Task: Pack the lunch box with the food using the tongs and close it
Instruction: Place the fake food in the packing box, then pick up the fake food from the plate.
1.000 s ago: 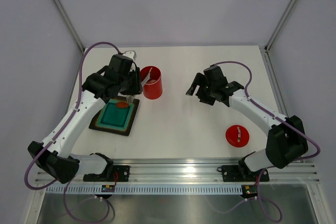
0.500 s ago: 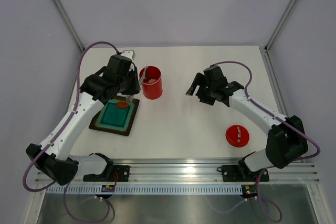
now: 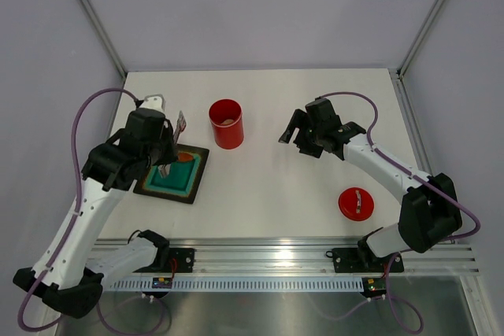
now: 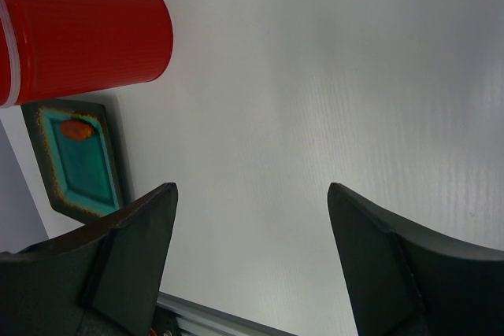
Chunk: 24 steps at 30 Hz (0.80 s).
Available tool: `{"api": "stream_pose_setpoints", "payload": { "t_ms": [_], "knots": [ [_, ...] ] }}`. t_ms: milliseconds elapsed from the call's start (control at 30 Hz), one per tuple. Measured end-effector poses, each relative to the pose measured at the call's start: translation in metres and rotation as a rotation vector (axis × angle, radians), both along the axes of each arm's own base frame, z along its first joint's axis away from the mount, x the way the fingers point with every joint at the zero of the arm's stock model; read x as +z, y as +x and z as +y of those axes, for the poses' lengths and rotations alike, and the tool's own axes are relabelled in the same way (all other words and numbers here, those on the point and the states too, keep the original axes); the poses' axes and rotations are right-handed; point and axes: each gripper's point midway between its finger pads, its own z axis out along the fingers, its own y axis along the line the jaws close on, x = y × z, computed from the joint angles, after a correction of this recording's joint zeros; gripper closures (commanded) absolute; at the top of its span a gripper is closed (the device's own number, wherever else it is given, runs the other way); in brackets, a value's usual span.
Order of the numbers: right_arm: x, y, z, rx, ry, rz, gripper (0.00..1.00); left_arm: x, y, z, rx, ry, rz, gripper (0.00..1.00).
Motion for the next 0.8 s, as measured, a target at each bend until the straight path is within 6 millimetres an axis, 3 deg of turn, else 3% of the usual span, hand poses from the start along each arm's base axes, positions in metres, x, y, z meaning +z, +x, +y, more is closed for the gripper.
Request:
{"api": "stream_pose_setpoints", "payload": {
  "t_ms": [100, 233, 300, 800],
  "knots": [
    [0.000, 0.000, 0.000, 0.000, 0.001, -0.001, 0.15, -0.035, -0.011, 0.020, 0.067, 0.045, 0.102, 0.84],
    [0.001, 0.002, 0.001, 0.000, 0.005, -0.007, 0.15, -0.079, -0.022, 0.029, 0.103, 0.093, 0.237, 0.85],
    [0.002, 0.002, 0.001, 0.000, 0.006, -0.010, 0.15, -0.092, -0.026, 0.029, 0.107, 0.098, 0.280, 0.85],
    [0.002, 0.002, 0.001, 0.000, 0.006, -0.011, 0.15, -0.115, 0.002, 0.005, 0.102, 0.010, 0.266, 0.88]
  ]
}}
